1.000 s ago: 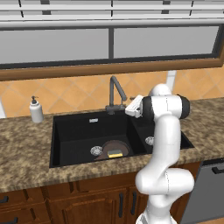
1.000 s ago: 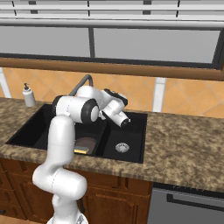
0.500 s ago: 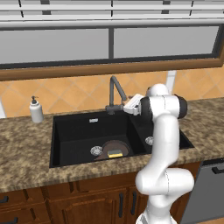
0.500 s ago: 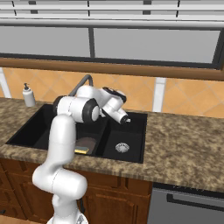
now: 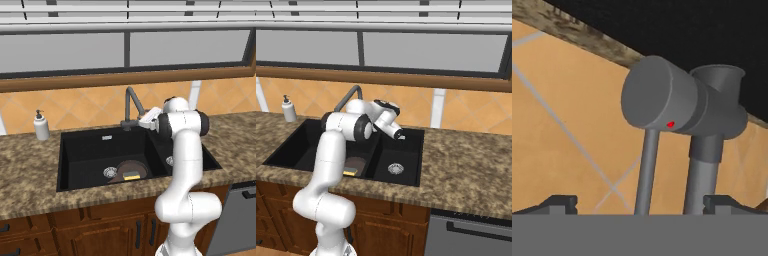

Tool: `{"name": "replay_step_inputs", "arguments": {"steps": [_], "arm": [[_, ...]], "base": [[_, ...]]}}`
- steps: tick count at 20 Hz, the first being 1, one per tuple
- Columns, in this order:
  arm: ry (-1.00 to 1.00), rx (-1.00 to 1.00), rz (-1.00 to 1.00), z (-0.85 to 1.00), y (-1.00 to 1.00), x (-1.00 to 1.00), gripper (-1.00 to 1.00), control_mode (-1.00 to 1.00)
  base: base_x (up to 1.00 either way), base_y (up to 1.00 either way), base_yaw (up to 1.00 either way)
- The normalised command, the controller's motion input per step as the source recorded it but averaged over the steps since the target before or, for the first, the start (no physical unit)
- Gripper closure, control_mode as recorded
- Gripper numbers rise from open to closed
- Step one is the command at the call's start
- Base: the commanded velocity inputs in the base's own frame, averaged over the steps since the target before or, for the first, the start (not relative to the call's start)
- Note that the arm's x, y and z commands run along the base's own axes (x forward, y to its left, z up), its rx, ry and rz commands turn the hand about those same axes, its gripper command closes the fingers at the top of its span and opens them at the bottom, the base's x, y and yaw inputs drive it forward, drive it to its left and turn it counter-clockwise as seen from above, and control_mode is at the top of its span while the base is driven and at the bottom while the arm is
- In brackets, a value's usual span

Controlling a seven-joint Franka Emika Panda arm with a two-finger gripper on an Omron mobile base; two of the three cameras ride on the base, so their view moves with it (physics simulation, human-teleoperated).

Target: Pick the pan and sponge and place them into the sink. Then turn on the water.

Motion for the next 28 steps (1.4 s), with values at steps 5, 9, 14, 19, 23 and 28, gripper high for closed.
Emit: {"name": "replay_step_inputs", "arguments": {"steps": [5, 9, 14, 19, 23, 28], "arm": [[0.03, 0.0, 0.0, -0.22, 0.0, 0.31, -1.0, -1.0], [0.02, 0.0, 0.0, -0.19, 0.0, 0.28, -1.0, -1.0], [0.0, 0.0, 0.0, -0.07, 0.0, 0.23, -1.0, -1.0], [0.0, 0.0, 0.0, 0.0, 0.0, 0.21, -1.0, -1.0], [0.0, 0.0, -0.01, 0.0, 0.01, 0.17, 1.0, -1.0], [0.0, 0.0, -0.02, 0.0, 0.0, 0.14, 1.0, -1.0]], "base": [[0.0, 0.0, 0.0], [0.0, 0.0, 0.0], [0.0, 0.0, 0.0], [0.0, 0.0, 0.0], [0.0, 0.0, 0.0], [0.0, 0.0, 0.0]]}}
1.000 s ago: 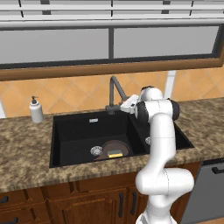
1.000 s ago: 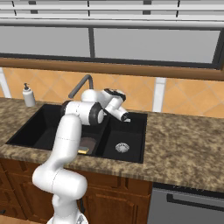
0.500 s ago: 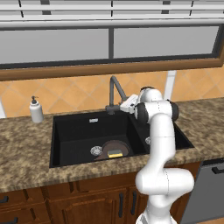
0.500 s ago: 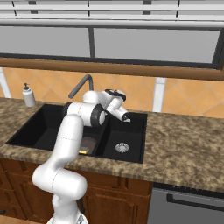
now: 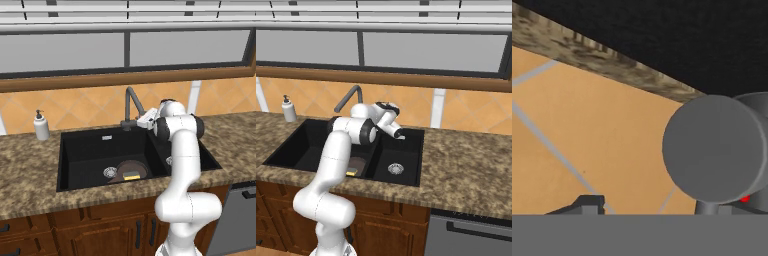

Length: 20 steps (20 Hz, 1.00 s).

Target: Pick the pan and sponge and place them into the sink. Then turn on the water.

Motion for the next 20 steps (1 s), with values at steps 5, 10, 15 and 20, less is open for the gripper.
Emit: {"name": "replay_step_inputs", "arguments": {"steps": [5, 10, 15, 20], "arm": [[0.0, 0.02, -0.03, 0.0, -0.2, 0.16, 1.0, -1.0], [0.0, 0.04, -0.1, 0.0, -0.48, 0.41, 1.0, -1.0], [0.02, 0.11, -0.15, 0.0, -0.78, 0.5, 1.0, -1.0], [0.07, 0.15, -0.18, 0.0, -0.97, 0.41, 1.0, -1.0]], "base": [[0.0, 0.0, 0.0], [0.0, 0.0, 0.0], [0.0, 0.0, 0.0], [0.0, 0.0, 0.0]]}}
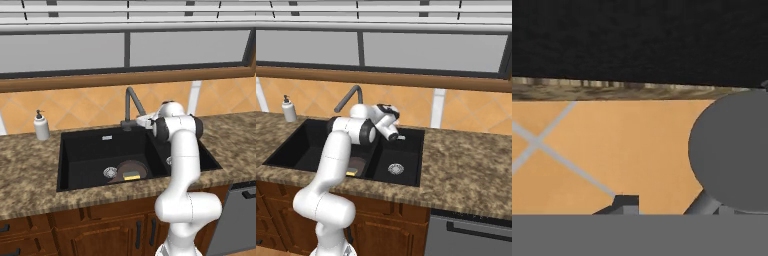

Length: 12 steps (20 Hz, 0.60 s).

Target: Pick the pan and sponge and place them into the sink. Then turn on the water.

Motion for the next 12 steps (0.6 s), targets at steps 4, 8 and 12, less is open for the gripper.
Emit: {"name": "replay_step_inputs", "arguments": {"steps": [4, 8, 12], "arm": [[0.09, 0.16, -0.18, -0.01, -1.0, 0.42, 1.0, -1.0], [0.08, 0.15, -0.16, -0.01, -1.0, 0.4, 1.0, -1.0], [0.04, 0.21, -0.07, 0.04, -1.0, 0.15, 1.0, -1.0]], "base": [[0.0, 0.0, 0.0], [0.0, 0.0, 0.0], [0.0, 0.0, 0.0]]}}
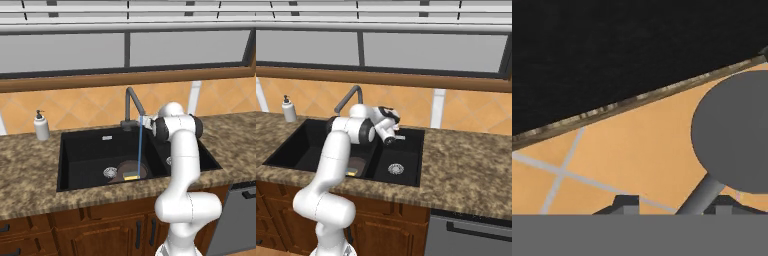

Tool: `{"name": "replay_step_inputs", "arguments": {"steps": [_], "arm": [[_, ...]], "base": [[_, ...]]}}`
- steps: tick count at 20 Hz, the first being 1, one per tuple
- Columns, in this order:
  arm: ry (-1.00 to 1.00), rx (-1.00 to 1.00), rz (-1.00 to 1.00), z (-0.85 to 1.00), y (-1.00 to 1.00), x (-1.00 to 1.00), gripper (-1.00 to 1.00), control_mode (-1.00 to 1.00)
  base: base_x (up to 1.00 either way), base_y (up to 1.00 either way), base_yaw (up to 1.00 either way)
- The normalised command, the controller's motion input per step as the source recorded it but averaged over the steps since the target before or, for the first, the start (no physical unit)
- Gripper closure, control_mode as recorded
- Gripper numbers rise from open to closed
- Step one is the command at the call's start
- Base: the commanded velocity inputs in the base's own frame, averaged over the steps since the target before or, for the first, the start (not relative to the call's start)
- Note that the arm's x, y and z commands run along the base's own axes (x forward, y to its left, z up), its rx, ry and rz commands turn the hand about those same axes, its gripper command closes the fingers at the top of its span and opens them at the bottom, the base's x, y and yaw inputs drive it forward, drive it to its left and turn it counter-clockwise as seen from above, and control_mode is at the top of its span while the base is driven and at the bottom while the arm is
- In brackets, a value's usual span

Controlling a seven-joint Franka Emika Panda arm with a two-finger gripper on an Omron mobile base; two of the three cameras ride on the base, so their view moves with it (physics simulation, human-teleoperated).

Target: Pick the pan and sponge and place them into the sink. Then turn on the water.

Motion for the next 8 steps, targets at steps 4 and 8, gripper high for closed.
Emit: {"name": "replay_step_inputs", "arguments": {"steps": [4, 8], "arm": [[-0.02, 0.39, 0.1, 0.71, -1.0, -0.39, 1.0, -1.0], [-0.01, 0.41, 0.2, 0.77, -1.0, -0.6, 1.0, -1.0]], "base": [[0.0, 0.0, 0.0], [0.0, 0.0, 0.0]]}}
